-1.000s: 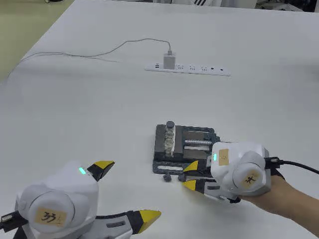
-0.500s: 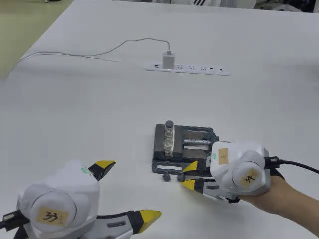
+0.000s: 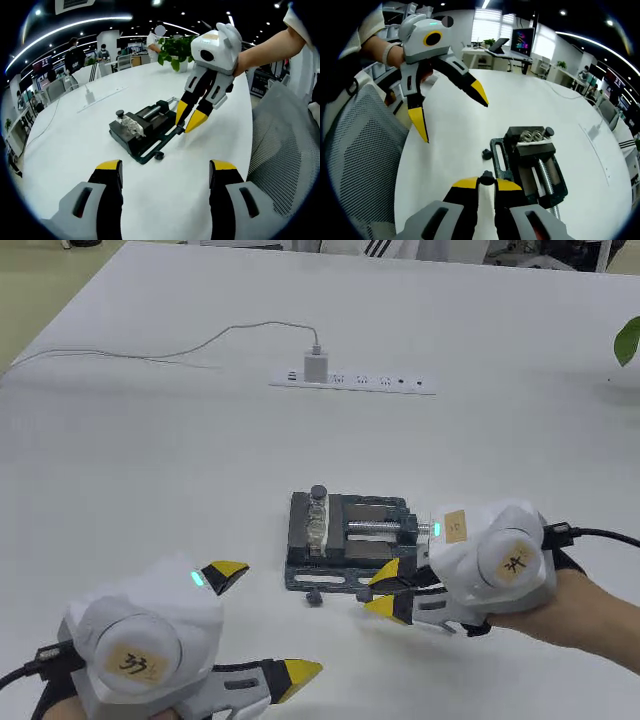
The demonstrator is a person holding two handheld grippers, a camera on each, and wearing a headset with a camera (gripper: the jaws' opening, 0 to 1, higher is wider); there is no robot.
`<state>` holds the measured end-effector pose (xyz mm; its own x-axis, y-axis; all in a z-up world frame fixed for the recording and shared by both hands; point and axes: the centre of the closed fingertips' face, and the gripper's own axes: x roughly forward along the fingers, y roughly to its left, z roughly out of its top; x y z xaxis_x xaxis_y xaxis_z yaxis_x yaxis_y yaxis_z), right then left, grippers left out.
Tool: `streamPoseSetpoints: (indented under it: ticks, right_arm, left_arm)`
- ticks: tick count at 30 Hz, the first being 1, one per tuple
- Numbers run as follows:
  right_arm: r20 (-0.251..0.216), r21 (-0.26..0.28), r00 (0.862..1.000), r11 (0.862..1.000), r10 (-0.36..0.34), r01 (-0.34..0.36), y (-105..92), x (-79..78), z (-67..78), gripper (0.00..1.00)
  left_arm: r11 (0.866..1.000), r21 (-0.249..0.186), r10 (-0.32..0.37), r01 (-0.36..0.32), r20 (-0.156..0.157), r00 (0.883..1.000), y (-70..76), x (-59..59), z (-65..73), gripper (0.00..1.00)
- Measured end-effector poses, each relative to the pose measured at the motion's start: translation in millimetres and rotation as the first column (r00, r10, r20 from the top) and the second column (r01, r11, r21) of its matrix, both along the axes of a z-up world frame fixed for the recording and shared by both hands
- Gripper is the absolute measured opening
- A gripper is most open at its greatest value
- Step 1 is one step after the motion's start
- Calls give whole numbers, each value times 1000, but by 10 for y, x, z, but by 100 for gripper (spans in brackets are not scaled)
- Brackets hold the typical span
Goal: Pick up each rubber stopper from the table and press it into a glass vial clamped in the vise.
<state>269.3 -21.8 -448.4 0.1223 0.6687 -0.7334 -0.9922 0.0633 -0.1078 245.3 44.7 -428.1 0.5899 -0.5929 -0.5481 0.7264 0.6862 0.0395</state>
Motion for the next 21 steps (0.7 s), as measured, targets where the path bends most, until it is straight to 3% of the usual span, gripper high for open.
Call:
streamPoseSetpoints:
  ticks: [8, 13, 21]
  right_arm:
    - [12, -29, 999, 998, 52, -51, -43, -94, 207, 7]
    - [21, -81, 994, 991, 107, -105, -61, -197, 243, 7]
    - [21, -125, 986, 979, 163, -159, -13, -260, 299, 7]
  left_arm:
    - [993, 43, -111, 109, 30, 993, -190, 26, 42, 57]
    - [978, 88, -194, 189, 60, 979, -308, 49, 64, 48]
    - [949, 141, -293, 282, 65, 954, -433, 53, 66, 37]
